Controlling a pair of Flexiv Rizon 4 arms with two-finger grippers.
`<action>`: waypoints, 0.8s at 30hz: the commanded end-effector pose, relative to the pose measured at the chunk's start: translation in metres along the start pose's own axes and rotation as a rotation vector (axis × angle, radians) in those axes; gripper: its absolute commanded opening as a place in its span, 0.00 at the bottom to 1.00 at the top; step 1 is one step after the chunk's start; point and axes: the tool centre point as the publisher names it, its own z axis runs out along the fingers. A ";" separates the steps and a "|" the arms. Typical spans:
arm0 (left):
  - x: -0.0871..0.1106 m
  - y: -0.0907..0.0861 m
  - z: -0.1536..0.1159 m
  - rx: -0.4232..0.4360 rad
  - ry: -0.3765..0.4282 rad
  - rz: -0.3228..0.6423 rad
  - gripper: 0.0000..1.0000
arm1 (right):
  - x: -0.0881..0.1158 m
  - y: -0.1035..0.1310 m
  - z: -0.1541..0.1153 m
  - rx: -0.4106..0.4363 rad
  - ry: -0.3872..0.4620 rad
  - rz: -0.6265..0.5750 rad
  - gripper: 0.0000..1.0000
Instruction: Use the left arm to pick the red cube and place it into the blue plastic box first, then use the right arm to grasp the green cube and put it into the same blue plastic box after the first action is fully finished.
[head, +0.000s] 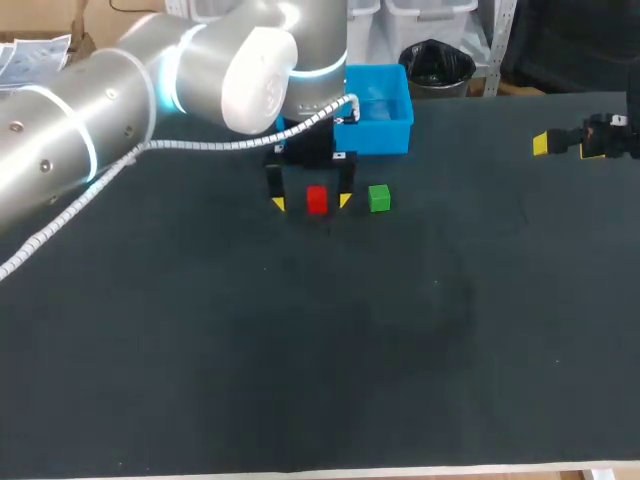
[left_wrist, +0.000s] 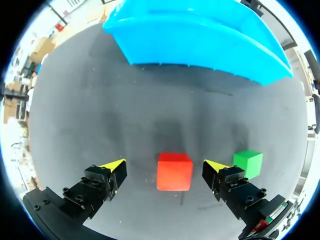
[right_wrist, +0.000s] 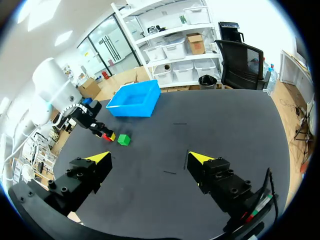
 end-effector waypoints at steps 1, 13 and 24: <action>-0.008 -0.004 0.004 -0.006 0.018 0.004 1.00 | 0.000 0.000 0.000 0.001 0.000 -0.001 1.00; -0.004 -0.007 0.007 -0.020 0.024 0.019 0.00 | 0.000 0.000 0.000 0.001 0.000 -0.001 1.00; 0.003 -0.006 -0.045 -0.029 0.000 0.064 0.00 | 0.000 0.000 0.000 0.001 0.000 -0.001 1.00</action>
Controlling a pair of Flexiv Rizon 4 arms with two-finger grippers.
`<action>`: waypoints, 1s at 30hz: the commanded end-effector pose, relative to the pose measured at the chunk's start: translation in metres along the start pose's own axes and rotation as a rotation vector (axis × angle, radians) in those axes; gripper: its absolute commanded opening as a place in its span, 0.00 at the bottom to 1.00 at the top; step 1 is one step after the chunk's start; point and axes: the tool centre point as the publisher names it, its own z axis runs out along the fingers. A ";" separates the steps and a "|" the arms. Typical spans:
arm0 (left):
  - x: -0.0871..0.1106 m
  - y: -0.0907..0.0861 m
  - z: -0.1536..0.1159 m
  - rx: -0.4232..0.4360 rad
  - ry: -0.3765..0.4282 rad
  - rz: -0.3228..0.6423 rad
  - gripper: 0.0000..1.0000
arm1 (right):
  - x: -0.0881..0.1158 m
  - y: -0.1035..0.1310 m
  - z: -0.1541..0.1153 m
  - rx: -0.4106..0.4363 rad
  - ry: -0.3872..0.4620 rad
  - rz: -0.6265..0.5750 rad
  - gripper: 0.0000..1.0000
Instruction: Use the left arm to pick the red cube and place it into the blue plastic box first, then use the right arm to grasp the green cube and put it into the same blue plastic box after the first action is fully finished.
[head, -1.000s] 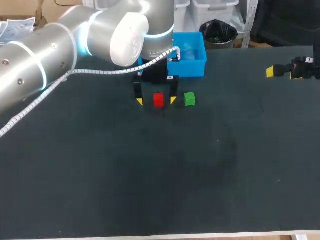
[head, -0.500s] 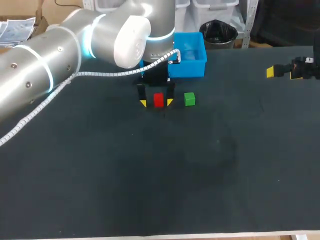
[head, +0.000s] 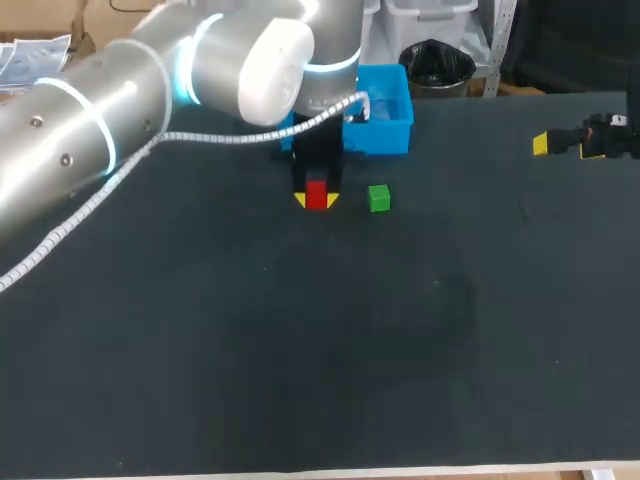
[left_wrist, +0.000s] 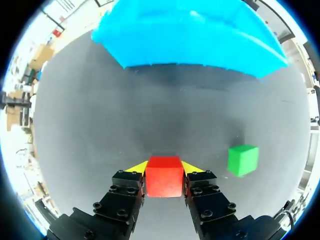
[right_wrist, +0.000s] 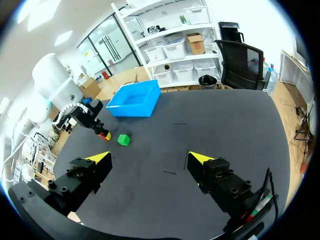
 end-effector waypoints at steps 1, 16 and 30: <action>0.002 0.005 -0.034 0.023 -0.022 0.013 0.00 | 0.000 0.000 0.000 0.001 0.000 -0.001 1.00; -0.008 0.017 -0.117 0.120 -0.277 -0.011 0.00 | 0.000 0.000 0.000 0.001 0.000 -0.001 1.00; -0.052 0.013 -0.127 0.133 -0.332 -0.074 0.00 | 0.000 0.000 0.000 0.001 0.000 -0.001 1.00</action>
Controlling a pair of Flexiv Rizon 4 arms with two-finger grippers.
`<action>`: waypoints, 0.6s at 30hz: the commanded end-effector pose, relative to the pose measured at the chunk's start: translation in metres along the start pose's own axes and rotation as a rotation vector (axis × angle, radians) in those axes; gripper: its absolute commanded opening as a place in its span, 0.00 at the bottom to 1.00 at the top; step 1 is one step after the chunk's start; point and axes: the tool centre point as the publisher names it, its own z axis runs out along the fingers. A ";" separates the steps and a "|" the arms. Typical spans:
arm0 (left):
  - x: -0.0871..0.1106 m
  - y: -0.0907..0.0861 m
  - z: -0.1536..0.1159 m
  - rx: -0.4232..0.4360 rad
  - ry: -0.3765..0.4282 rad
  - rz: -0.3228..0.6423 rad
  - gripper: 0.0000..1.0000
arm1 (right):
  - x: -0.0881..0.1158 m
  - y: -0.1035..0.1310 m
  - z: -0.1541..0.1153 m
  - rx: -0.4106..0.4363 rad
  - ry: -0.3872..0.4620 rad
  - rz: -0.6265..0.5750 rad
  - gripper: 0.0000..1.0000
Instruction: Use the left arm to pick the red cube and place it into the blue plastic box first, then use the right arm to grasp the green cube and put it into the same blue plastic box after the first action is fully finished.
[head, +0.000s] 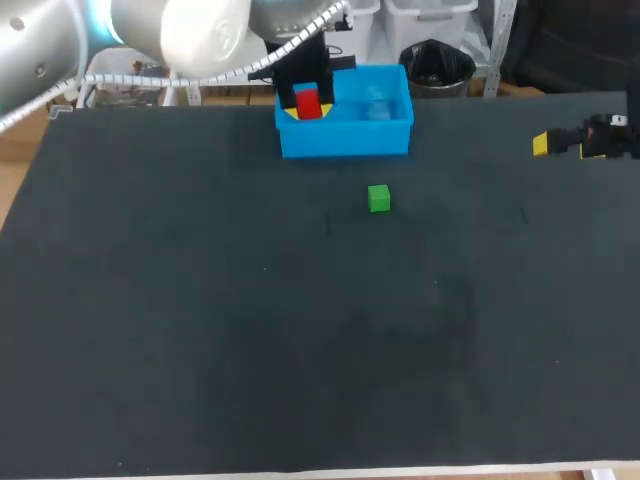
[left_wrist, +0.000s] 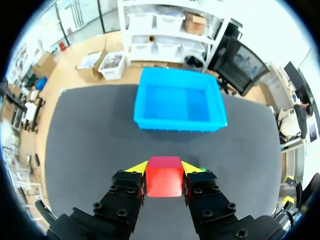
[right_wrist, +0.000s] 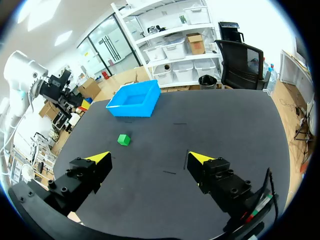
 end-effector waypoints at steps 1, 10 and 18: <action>-0.015 -0.002 0.015 0.002 0.032 -0.015 0.00 | 0.000 0.000 0.000 0.001 0.000 -0.001 1.00; -0.047 -0.002 0.038 -0.003 0.075 -0.051 0.00 | 0.000 0.000 0.000 0.001 0.000 -0.001 1.00; -0.071 -0.009 0.048 -0.002 0.088 -0.064 0.00 | 0.000 0.000 0.000 0.001 0.000 -0.001 1.00</action>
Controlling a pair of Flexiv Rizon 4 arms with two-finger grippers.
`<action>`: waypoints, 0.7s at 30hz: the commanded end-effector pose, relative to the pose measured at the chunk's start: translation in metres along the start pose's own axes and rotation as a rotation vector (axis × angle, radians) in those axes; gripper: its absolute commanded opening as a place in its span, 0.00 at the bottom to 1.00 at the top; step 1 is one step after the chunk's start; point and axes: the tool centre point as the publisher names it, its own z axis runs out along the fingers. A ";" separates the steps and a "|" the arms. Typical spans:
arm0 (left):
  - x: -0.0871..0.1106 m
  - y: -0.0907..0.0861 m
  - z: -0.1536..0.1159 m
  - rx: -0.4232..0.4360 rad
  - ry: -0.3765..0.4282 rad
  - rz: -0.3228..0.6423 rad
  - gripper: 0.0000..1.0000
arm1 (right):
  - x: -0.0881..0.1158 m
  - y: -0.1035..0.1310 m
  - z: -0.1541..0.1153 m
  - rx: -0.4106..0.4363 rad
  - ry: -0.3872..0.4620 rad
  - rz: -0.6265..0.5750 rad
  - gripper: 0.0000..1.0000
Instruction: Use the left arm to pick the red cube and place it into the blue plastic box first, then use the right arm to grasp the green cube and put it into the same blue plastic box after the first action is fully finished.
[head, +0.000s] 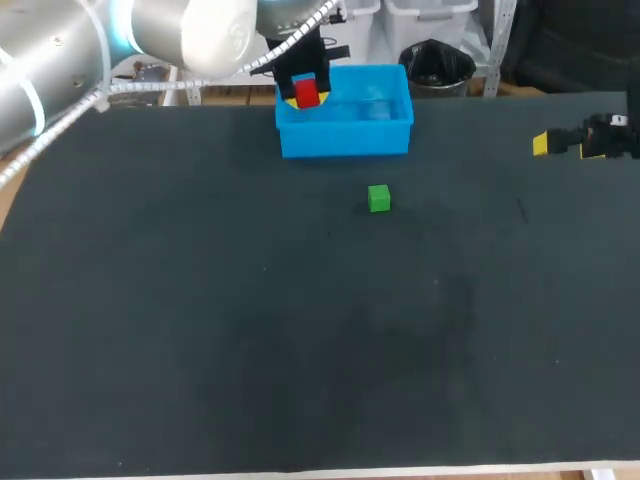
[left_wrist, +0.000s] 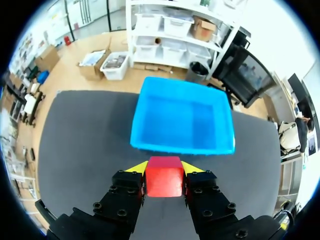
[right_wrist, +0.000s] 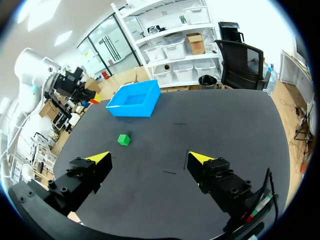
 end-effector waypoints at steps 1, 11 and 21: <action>-0.026 -0.011 0.010 -0.010 0.100 -0.004 0.00 | 0.000 0.000 0.000 0.001 0.000 -0.001 1.00; -0.047 -0.014 0.022 0.060 0.169 -0.024 0.00 | 0.000 0.000 0.000 0.001 0.000 -0.001 1.00; -0.065 -0.014 0.045 0.149 0.276 -0.049 0.00 | 0.000 0.000 0.000 0.001 0.000 -0.001 1.00</action>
